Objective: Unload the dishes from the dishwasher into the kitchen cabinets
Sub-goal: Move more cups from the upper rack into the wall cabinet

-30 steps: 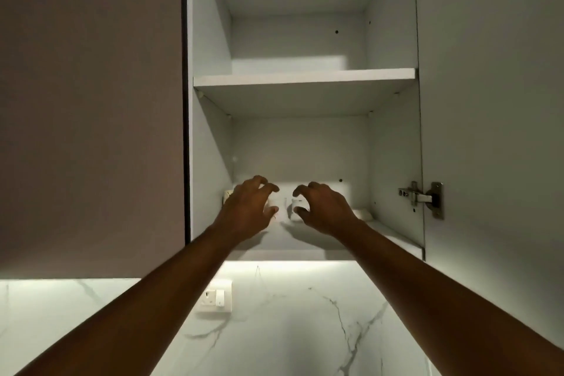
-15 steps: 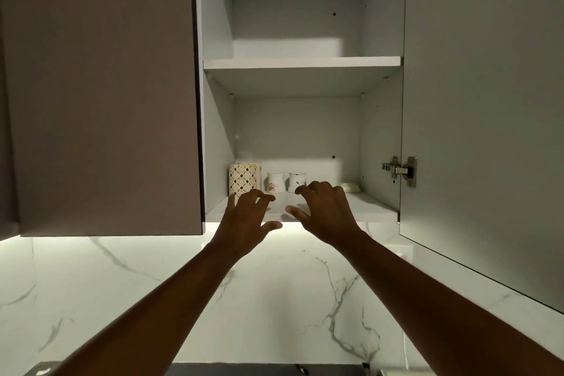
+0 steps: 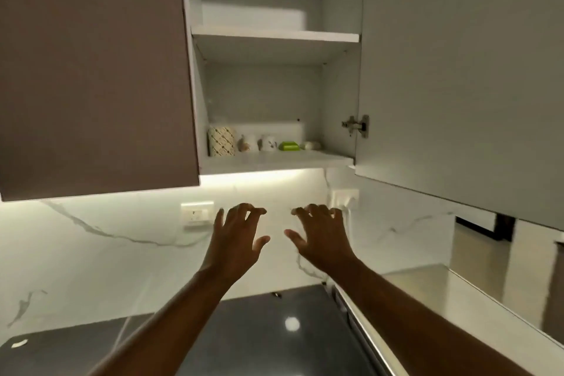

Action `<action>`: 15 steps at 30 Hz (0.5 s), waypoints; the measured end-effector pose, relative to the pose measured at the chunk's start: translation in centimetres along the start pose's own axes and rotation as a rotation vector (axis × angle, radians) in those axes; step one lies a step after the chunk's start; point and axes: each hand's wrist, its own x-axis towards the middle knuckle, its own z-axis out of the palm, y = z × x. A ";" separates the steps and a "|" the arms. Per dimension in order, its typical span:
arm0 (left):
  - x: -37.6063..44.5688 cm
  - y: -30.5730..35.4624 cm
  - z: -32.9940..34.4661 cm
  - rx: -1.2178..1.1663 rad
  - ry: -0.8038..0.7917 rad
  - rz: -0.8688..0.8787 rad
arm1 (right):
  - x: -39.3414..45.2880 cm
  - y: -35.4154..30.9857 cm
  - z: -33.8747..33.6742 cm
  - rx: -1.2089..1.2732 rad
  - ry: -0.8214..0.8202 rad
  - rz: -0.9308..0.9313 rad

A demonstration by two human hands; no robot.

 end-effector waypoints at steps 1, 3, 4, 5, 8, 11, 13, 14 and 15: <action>-1.6 1.0 0.5 -0.027 -0.032 -0.009 | -2.0 -0.1 -0.3 -0.015 -0.058 0.015; -4.8 3.3 1.6 -0.087 -0.110 -0.018 | -5.9 0.1 -1.7 -0.028 -0.197 0.055; -6.1 4.2 2.1 -0.104 -0.151 -0.014 | -7.6 0.2 -2.5 -0.015 -0.269 0.079; -7.4 5.6 2.5 -0.122 -0.186 -0.006 | -9.7 0.8 -3.5 -0.009 -0.326 0.113; -9.8 8.9 2.7 -0.152 -0.281 -0.009 | -15.6 2.9 -6.2 -0.043 -0.383 0.175; -11.7 12.3 2.3 -0.184 -0.354 0.013 | -21.4 5.5 -9.0 -0.056 -0.483 0.260; -13.0 14.4 2.2 -0.197 -0.399 0.016 | -25.0 7.4 -11.0 -0.077 -0.520 0.306; -13.8 16.4 2.2 -0.213 -0.426 0.021 | -27.4 9.0 -12.5 -0.098 -0.547 0.332; -14.7 18.4 2.2 -0.234 -0.454 0.018 | -29.8 10.5 -14.0 -0.119 -0.568 0.359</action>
